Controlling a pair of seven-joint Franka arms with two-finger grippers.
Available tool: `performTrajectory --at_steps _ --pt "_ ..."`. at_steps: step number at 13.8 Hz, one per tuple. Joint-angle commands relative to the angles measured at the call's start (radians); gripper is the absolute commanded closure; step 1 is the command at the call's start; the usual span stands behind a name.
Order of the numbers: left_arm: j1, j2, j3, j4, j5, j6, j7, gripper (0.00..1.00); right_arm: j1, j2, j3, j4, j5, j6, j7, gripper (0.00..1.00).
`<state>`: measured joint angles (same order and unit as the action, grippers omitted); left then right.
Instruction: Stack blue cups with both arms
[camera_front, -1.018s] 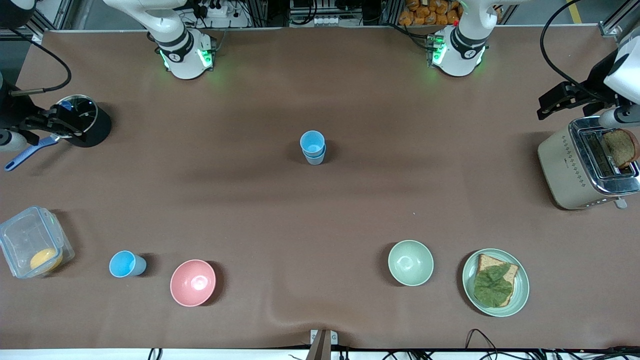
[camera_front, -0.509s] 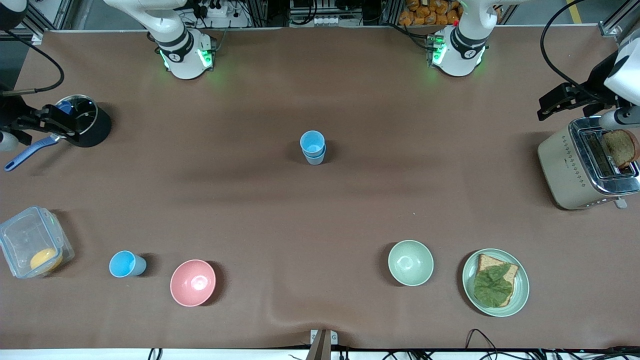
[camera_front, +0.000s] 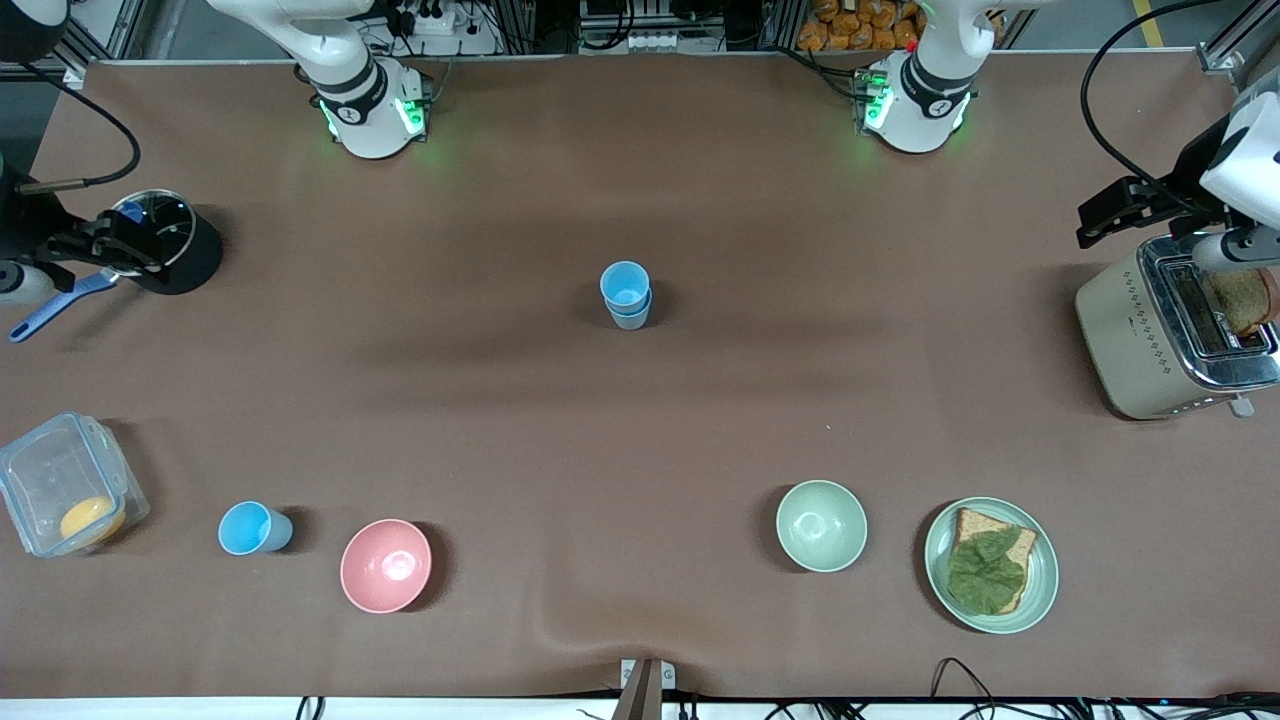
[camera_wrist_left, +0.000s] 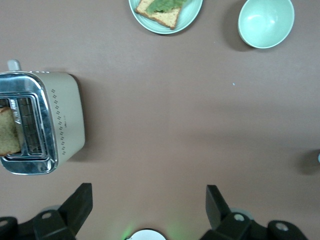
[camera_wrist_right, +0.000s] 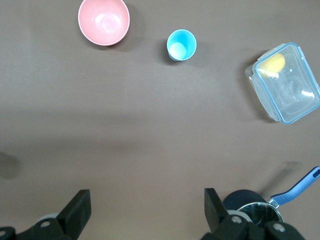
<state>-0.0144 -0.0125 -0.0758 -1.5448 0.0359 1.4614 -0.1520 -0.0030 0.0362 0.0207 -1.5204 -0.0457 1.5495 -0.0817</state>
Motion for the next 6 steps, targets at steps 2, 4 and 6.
performTrajectory --at_steps 2,4,6 --pt "0.005 0.005 -0.002 0.02 0.025 -0.01 0.026 0.0 0.001 -0.002 0.004 -0.014 -0.016 0.015 0.003 0.0" --pt "0.013 0.005 -0.004 0.031 0.016 -0.01 0.028 0.0 0.001 0.001 0.004 -0.024 -0.017 0.015 0.003 0.0" --pt "0.011 0.005 -0.002 0.041 0.021 -0.012 0.025 0.0 -0.005 -0.001 0.004 -0.024 -0.017 0.015 0.002 0.0"
